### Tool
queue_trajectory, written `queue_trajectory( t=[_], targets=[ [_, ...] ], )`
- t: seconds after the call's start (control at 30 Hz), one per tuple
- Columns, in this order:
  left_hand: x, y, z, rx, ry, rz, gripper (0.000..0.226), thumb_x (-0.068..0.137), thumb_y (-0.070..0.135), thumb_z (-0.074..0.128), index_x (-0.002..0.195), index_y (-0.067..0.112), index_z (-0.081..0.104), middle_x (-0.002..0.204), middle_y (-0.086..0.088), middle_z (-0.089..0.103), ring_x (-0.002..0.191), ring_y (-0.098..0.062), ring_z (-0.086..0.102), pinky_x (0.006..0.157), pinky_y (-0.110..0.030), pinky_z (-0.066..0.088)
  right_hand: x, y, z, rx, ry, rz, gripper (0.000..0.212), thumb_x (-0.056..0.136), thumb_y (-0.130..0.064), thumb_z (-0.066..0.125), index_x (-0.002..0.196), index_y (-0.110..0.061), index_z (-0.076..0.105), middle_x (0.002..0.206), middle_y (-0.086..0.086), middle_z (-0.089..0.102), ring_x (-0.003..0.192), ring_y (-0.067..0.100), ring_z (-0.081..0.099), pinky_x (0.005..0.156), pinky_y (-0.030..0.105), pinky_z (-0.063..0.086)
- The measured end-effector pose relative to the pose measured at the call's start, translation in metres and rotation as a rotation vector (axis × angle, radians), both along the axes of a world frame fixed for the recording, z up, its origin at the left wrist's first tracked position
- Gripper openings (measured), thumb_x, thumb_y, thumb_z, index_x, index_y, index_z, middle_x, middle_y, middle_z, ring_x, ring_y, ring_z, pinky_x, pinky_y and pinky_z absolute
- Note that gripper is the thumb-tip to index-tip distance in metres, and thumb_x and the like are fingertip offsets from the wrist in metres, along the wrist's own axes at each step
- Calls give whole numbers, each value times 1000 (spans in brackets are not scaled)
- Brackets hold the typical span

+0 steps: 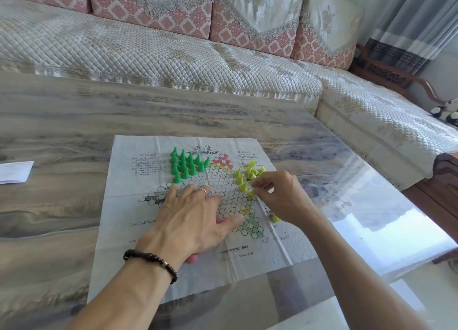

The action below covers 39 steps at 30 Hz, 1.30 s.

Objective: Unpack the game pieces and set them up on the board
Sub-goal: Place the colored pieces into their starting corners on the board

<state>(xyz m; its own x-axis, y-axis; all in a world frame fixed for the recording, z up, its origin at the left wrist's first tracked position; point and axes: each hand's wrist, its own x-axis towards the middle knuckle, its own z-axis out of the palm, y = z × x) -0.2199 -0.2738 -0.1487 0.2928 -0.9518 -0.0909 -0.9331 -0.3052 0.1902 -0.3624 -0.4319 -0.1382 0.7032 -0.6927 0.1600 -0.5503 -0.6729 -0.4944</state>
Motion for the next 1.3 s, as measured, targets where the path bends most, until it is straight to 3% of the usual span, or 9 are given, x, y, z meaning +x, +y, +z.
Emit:
queue_trajectory(
  t=[0.27, 0.37, 0.47, 0.53, 0.67, 0.83, 0.93, 1.03, 1.3],
  targets=[
    [-1, 0, 0, 15, 1, 7, 92, 74, 85, 5, 133, 30, 49, 155, -4, 29, 141, -24, 26, 116, -53, 14, 9, 6, -5, -52, -5, 16, 9, 82, -14, 73, 90, -13, 75, 78, -8, 69, 70, -3, 62, 65, 5, 48],
    [-1, -1, -1, 12, -9, 5, 93, 73, 85, 4, 134, 30, 48, 155, -4, 30, 141, -24, 26, 115, -53, 16, 9, 7, -6, -55, -8, 20, 12, 81, -18, 75, 92, -14, 75, 77, -9, 68, 70, -4, 62, 69, 11, 52],
    [-1, -1, -2, 6, -13, 1, 92, 74, 85, 4, 133, 29, 49, 154, -4, 31, 140, -24, 27, 115, -54, 16, 4, 4, -2, -77, -59, -27, 18, 81, -24, 72, 96, -15, 75, 80, -9, 69, 73, -2, 63, 70, 12, 51],
    [-1, 0, -3, 2, -11, -1, 89, 75, 84, 5, 128, 29, 52, 154, -4, 31, 140, -25, 27, 115, -55, 15, -6, -1, 3, -95, -81, -99, 12, 83, -25, 69, 88, -17, 76, 75, -12, 68, 68, -4, 61, 64, 10, 48],
    [-2, 0, -3, 4, -3, 4, 87, 74, 82, 3, 118, 28, 55, 154, -6, 29, 141, -26, 26, 115, -56, 14, -36, -15, 8, -67, 47, -250, 24, 83, -29, 69, 61, -21, 65, 57, -13, 60, 51, -3, 52, 50, 12, 36],
    [-4, -2, -4, 2, -13, 20, 80, 79, 80, 8, 114, 26, 56, 153, -7, 32, 141, -27, 27, 115, -56, 15, -48, -6, 3, 0, 214, -227, 26, 74, -46, 76, 67, -23, 65, 62, -11, 61, 54, 0, 53, 44, 12, 34],
    [-4, -2, -5, -7, -22, 20, 78, 80, 80, 8, 111, 27, 56, 153, -7, 33, 140, -27, 29, 115, -56, 15, -43, 1, 2, 64, 227, -136, 7, 77, -28, 76, 74, -26, 69, 66, -11, 64, 59, 2, 57, 44, 9, 40],
    [-3, -2, -5, -10, -33, 13, 79, 79, 79, 6, 113, 28, 55, 152, -7, 34, 138, -27, 31, 114, -56, 17, -36, 4, 2, 33, 270, -98, 13, 80, -13, 65, 75, -23, 71, 68, -12, 65, 62, 0, 58, 47, 9, 43],
    [-3, -3, -1, 25, -7, 18, 92, 73, 85, 3, 122, 27, 55, 149, -7, 39, 137, -27, 33, 114, -57, 15, -20, 12, 5, 67, -131, -129, 7, 83, -18, 71, 84, -24, 74, 76, -13, 70, 69, -5, 62, 61, 6, 47]
  ],
)
